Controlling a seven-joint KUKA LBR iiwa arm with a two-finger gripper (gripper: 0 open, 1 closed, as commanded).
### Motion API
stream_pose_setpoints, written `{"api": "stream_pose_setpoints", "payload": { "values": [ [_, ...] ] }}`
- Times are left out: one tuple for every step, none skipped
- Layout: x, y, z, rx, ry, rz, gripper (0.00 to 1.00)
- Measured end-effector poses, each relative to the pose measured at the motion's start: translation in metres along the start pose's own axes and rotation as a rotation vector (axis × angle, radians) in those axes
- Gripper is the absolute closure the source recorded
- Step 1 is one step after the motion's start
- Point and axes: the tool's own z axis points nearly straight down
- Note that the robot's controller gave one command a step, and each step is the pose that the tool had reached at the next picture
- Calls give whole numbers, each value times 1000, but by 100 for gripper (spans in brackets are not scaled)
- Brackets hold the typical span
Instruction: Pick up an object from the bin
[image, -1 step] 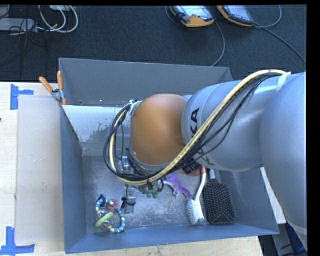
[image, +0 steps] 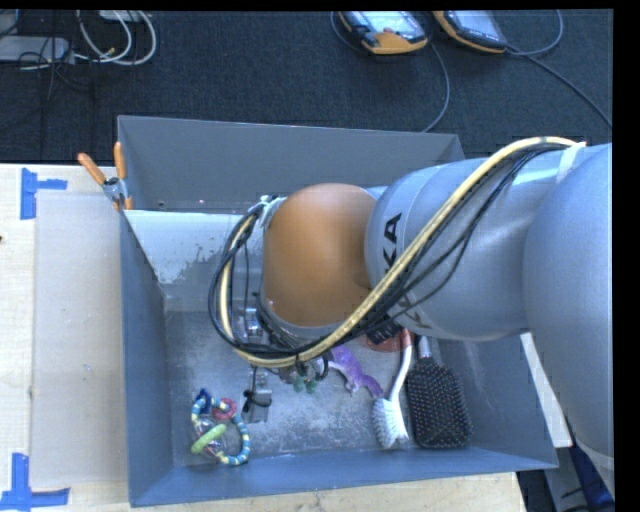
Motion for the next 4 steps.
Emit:
{"api": "stream_pose_setpoints", "payload": {
  "values": [
    [-17,17,51,-1,-2,8,0],
    [-21,42,91,0,-3,-116,0],
    [1,50,104,0,2,212,100],
    [1,50,104,0,2,213,100]
  ]
}}
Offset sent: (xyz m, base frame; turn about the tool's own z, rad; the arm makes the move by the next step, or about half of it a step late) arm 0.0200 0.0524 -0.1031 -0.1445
